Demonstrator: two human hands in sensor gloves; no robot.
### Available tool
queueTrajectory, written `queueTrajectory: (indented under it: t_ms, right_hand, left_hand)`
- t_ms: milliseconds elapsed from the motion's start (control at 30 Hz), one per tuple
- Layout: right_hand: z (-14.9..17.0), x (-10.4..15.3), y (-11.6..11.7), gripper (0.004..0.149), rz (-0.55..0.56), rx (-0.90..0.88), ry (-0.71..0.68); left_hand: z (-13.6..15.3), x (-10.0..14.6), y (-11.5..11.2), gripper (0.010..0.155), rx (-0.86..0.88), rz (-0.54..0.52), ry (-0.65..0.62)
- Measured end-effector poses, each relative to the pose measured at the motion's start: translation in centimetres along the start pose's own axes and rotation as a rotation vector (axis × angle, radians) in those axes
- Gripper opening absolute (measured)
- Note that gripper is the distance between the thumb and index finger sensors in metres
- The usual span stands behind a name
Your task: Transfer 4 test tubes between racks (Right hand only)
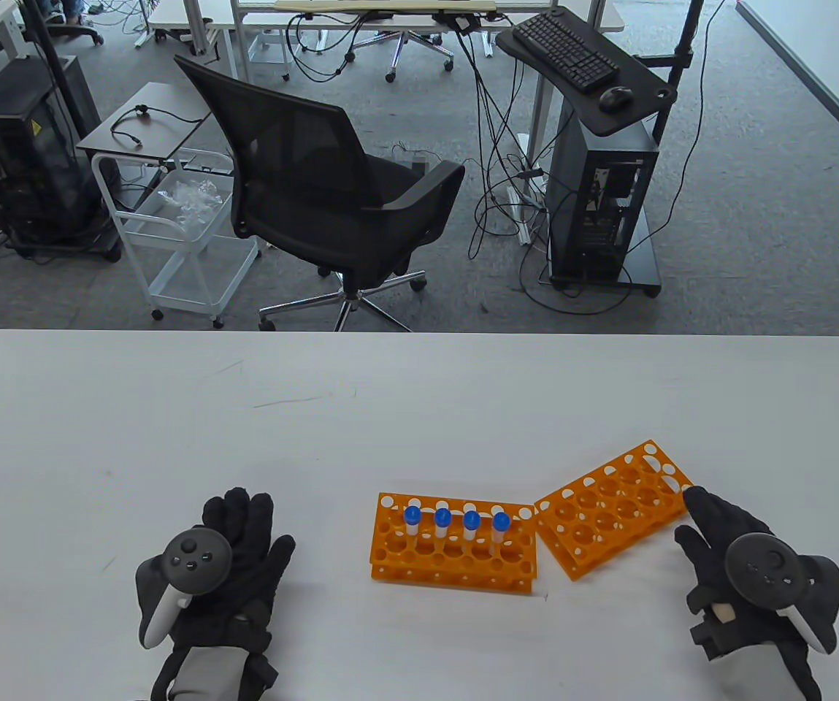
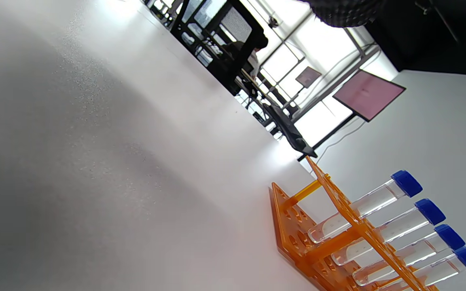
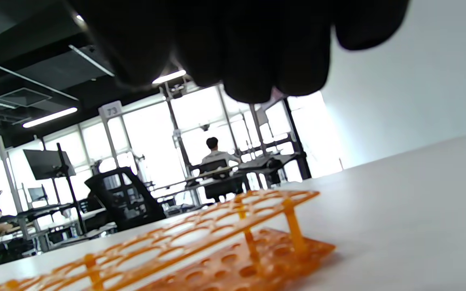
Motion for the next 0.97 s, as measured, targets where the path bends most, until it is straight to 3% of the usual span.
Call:
queueTrajectory:
  t_ms: [533, 967]
  right_hand:
    - [1.6, 0.7, 2.4, 0.056, -0.018, 0.059, 0.019]
    - [2.2, 0.9, 2.4, 0.056, -0.019, 0.046, 0.036]
  left_hand:
    - [0.2, -0.3, -0.4, 0.07, -0.031, 0.004, 0.035]
    - [0.1, -0.2, -0.5, 0.07, -0.059, 0.006, 0.049]
Point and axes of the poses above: the tracker on the back of each hand, its own z axis roughly to the little-finger side, its own x axis roughly from the fingertips to the wrist, y = z × x, the point moved 4 cm from there along -x, roughly from the wrist to the fingertips, and after that the axes turned 5 degrees about -x, right-handed, at the moved point
